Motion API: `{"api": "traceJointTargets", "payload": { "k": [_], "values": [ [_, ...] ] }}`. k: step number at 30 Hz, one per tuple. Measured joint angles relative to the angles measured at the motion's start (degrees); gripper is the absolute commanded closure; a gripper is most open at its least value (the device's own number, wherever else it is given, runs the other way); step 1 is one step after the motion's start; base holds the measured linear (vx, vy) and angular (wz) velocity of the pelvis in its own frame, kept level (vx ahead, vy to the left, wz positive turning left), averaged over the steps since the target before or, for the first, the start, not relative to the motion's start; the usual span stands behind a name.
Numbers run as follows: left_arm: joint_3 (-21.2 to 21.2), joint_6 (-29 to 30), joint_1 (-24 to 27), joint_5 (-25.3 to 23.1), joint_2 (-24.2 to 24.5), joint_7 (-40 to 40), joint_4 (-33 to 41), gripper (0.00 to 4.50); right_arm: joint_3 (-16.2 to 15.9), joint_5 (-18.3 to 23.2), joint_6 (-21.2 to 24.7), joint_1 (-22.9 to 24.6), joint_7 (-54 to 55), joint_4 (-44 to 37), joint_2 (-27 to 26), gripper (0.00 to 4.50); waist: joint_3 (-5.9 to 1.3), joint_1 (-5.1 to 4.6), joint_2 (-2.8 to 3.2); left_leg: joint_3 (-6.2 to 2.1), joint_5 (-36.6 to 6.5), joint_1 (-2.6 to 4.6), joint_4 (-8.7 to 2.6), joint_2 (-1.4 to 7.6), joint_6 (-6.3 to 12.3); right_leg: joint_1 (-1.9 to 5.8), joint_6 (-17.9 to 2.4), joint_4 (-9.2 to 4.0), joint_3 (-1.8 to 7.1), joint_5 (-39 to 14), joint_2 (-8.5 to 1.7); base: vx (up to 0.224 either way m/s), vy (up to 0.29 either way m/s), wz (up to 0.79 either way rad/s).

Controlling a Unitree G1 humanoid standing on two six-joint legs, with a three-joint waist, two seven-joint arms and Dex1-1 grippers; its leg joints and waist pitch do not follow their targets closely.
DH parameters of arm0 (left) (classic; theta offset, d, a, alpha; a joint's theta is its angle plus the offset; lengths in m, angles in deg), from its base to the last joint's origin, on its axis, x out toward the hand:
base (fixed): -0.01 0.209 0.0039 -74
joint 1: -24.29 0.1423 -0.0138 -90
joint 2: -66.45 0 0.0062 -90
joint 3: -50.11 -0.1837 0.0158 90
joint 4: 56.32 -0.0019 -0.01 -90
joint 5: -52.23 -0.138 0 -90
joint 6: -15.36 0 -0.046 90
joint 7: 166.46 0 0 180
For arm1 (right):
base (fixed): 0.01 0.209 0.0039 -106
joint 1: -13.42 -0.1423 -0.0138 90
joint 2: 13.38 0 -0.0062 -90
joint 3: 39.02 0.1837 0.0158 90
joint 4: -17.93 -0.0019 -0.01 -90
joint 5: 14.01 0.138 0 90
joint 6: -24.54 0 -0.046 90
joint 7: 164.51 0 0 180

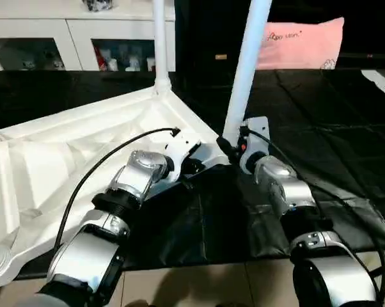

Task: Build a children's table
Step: Rotate leg to tighten

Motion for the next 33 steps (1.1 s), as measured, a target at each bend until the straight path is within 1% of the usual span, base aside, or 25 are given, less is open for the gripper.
{"api": "traceJointTargets", "payload": {
  "k": [1, 2, 3, 5, 6, 7, 8, 10, 12, 13, 14, 17, 19, 21, 24, 26, 29, 31, 33],
  "values": [
    [-0.3, -0.4, 0.0, -0.1, 0.3, 0.5, 0.0, 4.50, -0.1, 0.0, -0.9, 0.5, -1.1, -0.1, 0.0, 1.28, 0.00, -0.03, 0.00, 0.00, 0.0, -0.01, -0.01, 0.00, 0.00, 0.00, 0.0, -0.01, 0.00, 0.0, 0.00, 0.000, 0.000, 0.00],
    [-0.7, -1.0, 0.1, -0.2, 0.8, 1.3, 0.0, 4.50, -0.3, 0.0, -1.7, 1.0, -2.3, -0.3, 0.3, 1.10, 0.00, -0.04, 0.00, 0.00, 0.0, -0.01, -0.05, 0.00, 0.00, -0.01, 0.0, -0.02, 0.00, 0.0, 0.00, 0.000, 0.000, 0.00],
    [-1.0, -1.6, 0.1, -0.2, 1.3, 2.1, 0.1, 4.50, -0.5, 0.0, -2.5, 1.6, -3.5, -0.7, 0.7, 1.10, 0.00, -0.03, 0.01, 0.00, 0.0, -0.02, -0.09, 0.00, 0.00, -0.01, 0.0, -0.04, 0.00, 0.0, 0.00, 0.000, 0.000, 0.00],
    [-1.4, -2.5, 0.2, -0.3, 2.1, 3.2, 0.1, 4.50, -1.0, 0.0, -3.3, 2.0, -5.4, -0.8, 1.2, 0.87, 0.00, -0.05, 0.01, 0.02, 0.0, -0.04, -0.19, 0.00, -0.01, -0.03, 0.0, -0.04, -0.01, 0.0, 0.01, 0.000, 0.000, 0.00],
    [-1.4, -2.6, 0.3, -0.3, 2.5, 3.5, 0.2, 4.50, -1.2, 0.0, -3.5, 2.6, -6.5, -1.4, 1.6, 0.87, 0.00, 0.04, 0.01, 0.02, 0.0, -0.04, -0.22, 0.01, -0.01, -0.03, 0.0, -0.04, -0.02, 0.0, 0.02, 0.000, 0.000, 0.00],
    [-1.7, -3.0, 0.4, -0.4, 2.9, 4.3, 0.4, 4.50, -1.5, 0.1, -3.7, 3.7, -8.4, -2.9, 2.8, 0.77, 0.00, 0.18, 0.02, 0.01, 0.0, -0.03, -0.23, 0.01, -0.01, -0.03, 0.0, -0.05, -0.02, 0.0, 0.02, 0.000, 0.000, 0.00],
    [-2.1, -3.8, 0.9, -0.4, 3.8, 5.8, 1.0, 4.50, -2.5, 0.5, -4.0, 5.7, -12.4, -5.2, 4.3, 0.52, 0.00, 0.32, 0.02, 0.02, 0.0, -0.04, -0.26, 0.01, 0.00, -0.03, 0.1, -0.09, -0.03, -0.1, 0.02, 0.000, 0.000, 0.00],
    [-2.3, -5.4, 1.4, -0.4, 5.6, 7.3, 1.2, 4.50, -4.0, 1.4, -4.2, 8.3, -18.5, -7.4, 6.7, 0.44, 0.02, 0.06, -0.01, 0.03, 0.0, -0.09, -0.25, 0.01, 0.02, -0.03, 0.1, -0.08, -0.02, 0.0, 0.02, 0.000, 0.000, 0.00],
    [-2.3, -7.1, 2.0, -0.4, 7.1, 9.3, 1.3, 4.50, -5.1, 1.7, -4.4, 9.7, -22.4, -8.8, 8.3, 0.32, 0.02, -0.07, -0.01, 0.03, 0.0, -0.11, -0.24, 0.03, 0.01, -0.04, 0.0, -0.06, -0.03, 0.0, 0.04, 0.000, 0.000, 0.00],
    [-2.4, -8.1, 2.5, -0.4, 8.1, 10.7, 1.5, 4.50, -5.8, 1.8, -4.4, 10.2, -24.6, -9.6, 9.3, 0.10, 0.02, -0.03, 0.00, 0.03, 0.0, -0.09, -0.23, 0.04, 0.01, -0.04, 0.1, -0.06, -0.03, 0.0, 0.03, 0.000, 0.000, 0.00],
    [-2.6, -8.7, 2.9, -0.3, 8.9, 12.0, 2.0, 4.50, -6.4, 1.8, -4.6, 10.4, -26.5, -10.2, 10.4, 0.03, 0.02, 0.04, 0.00, 0.03, 0.0, -0.06, -0.21, 0.04, 0.01, -0.04, 0.1, -0.06, -0.03, 0.0, 0.03, 0.000, 0.000, 0.00],
    [-3.4, -10.9, 4.4, 0.4, 12.1, 17.9, 3.8, 4.50, -7.1, 2.2, -5.6, 10.7, -32.8, -12.8, 14.5, 0.03, 0.02, 0.40, -0.01, 0.02, 0.0, -0.04, -0.18, 0.05, 0.01, -0.05, 0.1, -0.09, -0.03, 0.0, 0.03, 0.000, 0.000, 0.00],
    [-3.5, -12.3, 6.0, 1.7, 14.5, 22.9, 5.6, 4.50, -7.6, 2.7, -5.9, 11.9, -37.5, -15.7, 17.1, 0.03, 0.02, 0.62, -0.02, 0.03, -0.1, -0.06, -0.21, 0.05, 0.06, -0.05, 0.1, -0.12, -0.03, -0.1, 0.03, 0.000, 0.000, 0.00],
    [-3.7, -13.2, 6.9, 2.5, 16.3, 26.9, 6.5, 4.50, -8.7, 3.9, -5.7, 12.9, -41.4, -17.5, 18.6, 0.03, 0.03, 0.90, -0.02, 0.03, -0.1, -0.06, -0.22, 0.05, 0.08, -0.05, 0.1, -0.12, -0.04, -0.1, 0.03, 0.000, 0.000, 0.00],
    [-4.5, -14.6, 7.5, 3.1, 17.6, 30.7, 7.2, 4.50, -10.1, 5.1, -4.5, 13.5, -46.4, -19.5, 19.3, 0.03, 0.03, 1.77, -0.02, 0.04, -0.1, -0.06, -0.18, 0.07, 0.08, -0.06, 0.1, -0.10, -0.04, -0.1, 0.02, 0.000, 0.000, 0.00],
    [-4.9, -15.0, 8.0, 3.2, 17.9, 32.6, 7.9, 4.50, -11.2, 5.9, -4.3, 13.5, -48.9, -20.3, 19.6, 0.03, 0.04, 2.19, -0.04, 0.05, -0.1, -0.06, -0.13, 0.07, 0.07, -0.05, 0.1, -0.08, -0.04, -0.1, 0.01, 0.000, 0.000, 0.00],
    [-5.5, -14.9, 9.1, 4.0, 19.5, 35.9, 10.0, 4.50, -13.1, 5.8, -4.8, 13.4, -53.0, -20.8, 20.6, 0.03, 0.05, 2.34, -0.08, 0.05, -0.1, -0.06, -0.12, 0.06, 0.07, -0.04, 0.1, -0.08, -0.03, -0.1, 0.01, 0.000, 0.000, 0.00],
    [-5.9, -14.9, 10.0, 4.5, 20.8, 38.4, 11.5, 4.50, -13.8, 5.8, -4.9, 13.2, -55.2, -19.9, 21.0, 0.31, 0.07, 2.40, -0.10, 0.04, -0.1, -0.06, -0.14, 0.07, 0.07, -0.05, 0.1, -0.08, -0.04, -0.1, 0.01, 0.000, 0.000, 0.00],
    [-6.4, -14.9, 10.2, 4.5, 21.4, 40.0, 12.3, 4.50, -14.2, 5.7, -5.7, 12.3, -56.2, -18.0, 20.9, 0.38, 0.07, 2.54, -0.10, 0.04, -0.1, -0.05, -0.14, 0.07, 0.06, -0.05, 0.1, -0.06, -0.05, -0.1, 0.01, 0.000, 0.000, 0.00]
  ]
}}
